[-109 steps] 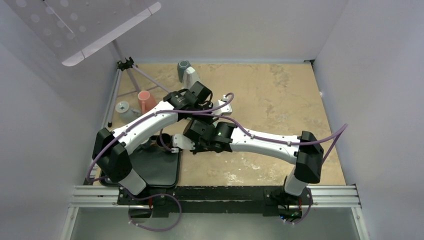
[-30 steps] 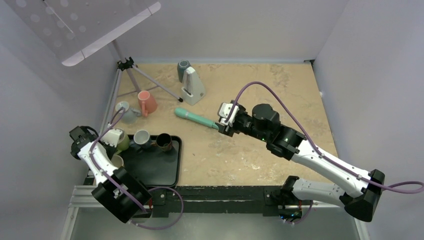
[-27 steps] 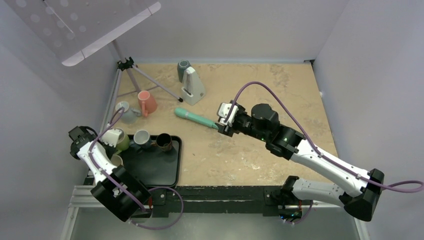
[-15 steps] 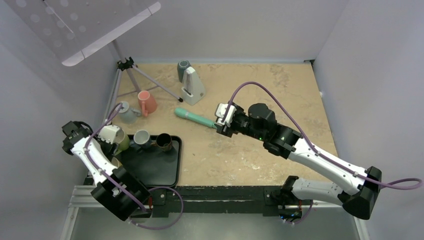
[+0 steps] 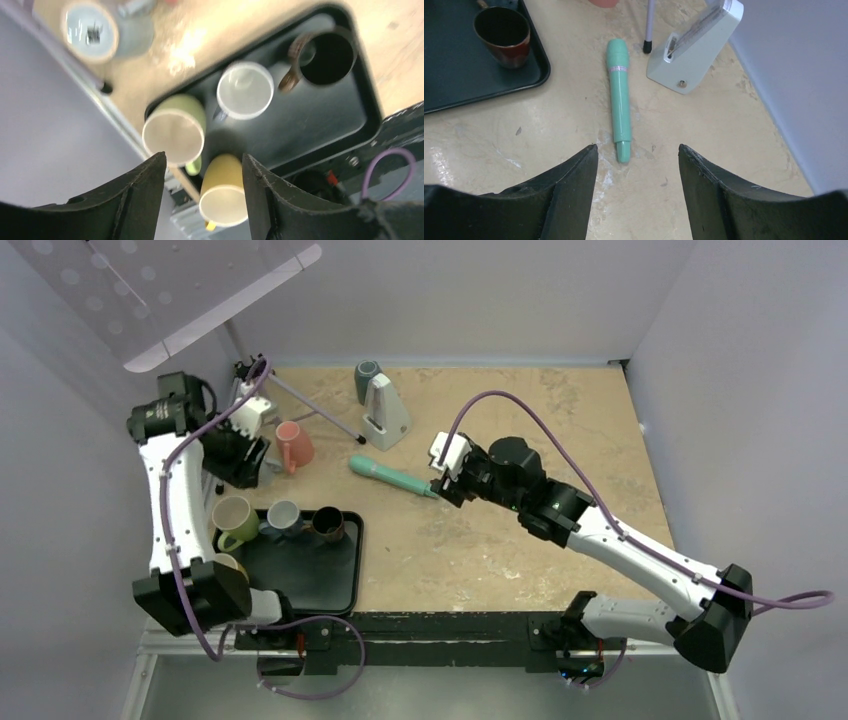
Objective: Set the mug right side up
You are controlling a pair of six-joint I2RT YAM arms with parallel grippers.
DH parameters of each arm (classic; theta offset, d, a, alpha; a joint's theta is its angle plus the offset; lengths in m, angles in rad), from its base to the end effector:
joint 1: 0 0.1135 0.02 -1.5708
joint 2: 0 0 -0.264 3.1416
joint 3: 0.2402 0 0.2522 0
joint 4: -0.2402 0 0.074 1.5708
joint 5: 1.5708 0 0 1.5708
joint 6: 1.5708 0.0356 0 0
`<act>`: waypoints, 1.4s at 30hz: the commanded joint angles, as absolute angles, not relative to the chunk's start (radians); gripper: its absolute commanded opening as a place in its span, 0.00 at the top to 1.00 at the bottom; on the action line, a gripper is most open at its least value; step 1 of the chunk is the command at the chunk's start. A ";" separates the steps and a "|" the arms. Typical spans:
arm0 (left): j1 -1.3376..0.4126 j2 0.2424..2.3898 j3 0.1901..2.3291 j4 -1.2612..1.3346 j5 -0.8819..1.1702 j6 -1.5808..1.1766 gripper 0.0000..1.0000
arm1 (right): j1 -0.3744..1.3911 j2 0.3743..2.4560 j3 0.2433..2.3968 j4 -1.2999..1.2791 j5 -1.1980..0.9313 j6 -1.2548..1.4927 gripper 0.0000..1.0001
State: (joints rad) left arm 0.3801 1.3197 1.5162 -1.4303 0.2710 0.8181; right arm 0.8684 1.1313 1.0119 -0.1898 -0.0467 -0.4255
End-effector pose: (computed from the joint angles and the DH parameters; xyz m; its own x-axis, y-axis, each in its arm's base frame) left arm 0.2067 0.0723 0.3737 -0.8000 0.4376 -0.4104 0.4515 0.8896 0.0686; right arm 0.1683 0.2014 0.3495 0.1475 -0.4639 -0.8735 -0.8018 0.4610 -0.3803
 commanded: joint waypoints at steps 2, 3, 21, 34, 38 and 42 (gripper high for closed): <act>0.149 1.466 1.653 -1.339 0.254 0.478 0.41 | 0.792 1.128 0.968 -0.092 -0.079 -0.332 0.37; 0.116 1.489 1.644 -1.305 0.237 0.464 0.41 | 0.782 1.134 0.966 -0.087 -0.081 -0.325 0.38; 0.070 1.742 1.394 -0.700 0.011 0.348 0.39 | 0.723 1.221 1.048 -0.101 -0.037 -0.275 0.38; 0.073 1.900 1.430 -0.639 0.005 0.315 0.63 | 0.723 1.282 1.091 -0.086 -0.024 -0.175 0.38; 0.080 1.884 1.413 -0.606 0.003 0.295 0.93 | 0.723 1.272 1.086 -0.093 -0.004 -0.125 0.39; 0.084 1.856 1.403 -0.602 0.018 0.289 1.00 | 0.723 1.240 1.066 -0.095 -0.003 -0.120 0.39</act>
State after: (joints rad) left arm 0.0650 1.8763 1.4059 -0.6518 0.0219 0.3325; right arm 0.7261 1.2861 1.0473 -0.1337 -0.0246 -0.1631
